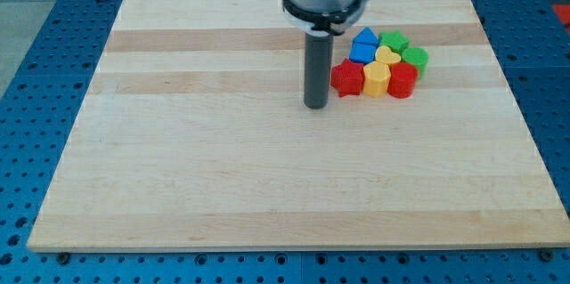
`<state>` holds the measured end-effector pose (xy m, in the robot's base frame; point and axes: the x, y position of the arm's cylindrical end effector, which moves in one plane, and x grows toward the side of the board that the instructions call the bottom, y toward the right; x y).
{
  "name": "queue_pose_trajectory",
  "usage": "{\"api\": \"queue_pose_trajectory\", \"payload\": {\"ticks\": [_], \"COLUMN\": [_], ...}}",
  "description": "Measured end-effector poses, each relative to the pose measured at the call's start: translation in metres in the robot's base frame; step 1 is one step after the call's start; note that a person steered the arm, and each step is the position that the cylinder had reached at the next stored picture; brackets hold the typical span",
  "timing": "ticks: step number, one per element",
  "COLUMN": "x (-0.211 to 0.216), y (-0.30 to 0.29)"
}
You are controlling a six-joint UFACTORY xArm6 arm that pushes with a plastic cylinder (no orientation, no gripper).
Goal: Push your arm towards the top left of the board
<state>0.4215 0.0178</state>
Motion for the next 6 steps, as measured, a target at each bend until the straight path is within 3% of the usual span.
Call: {"api": "queue_pose_trajectory", "payload": {"ticks": [3, 5, 6], "x": [-0.019, -0.034, -0.079], "y": [0.038, -0.018, -0.045]}}
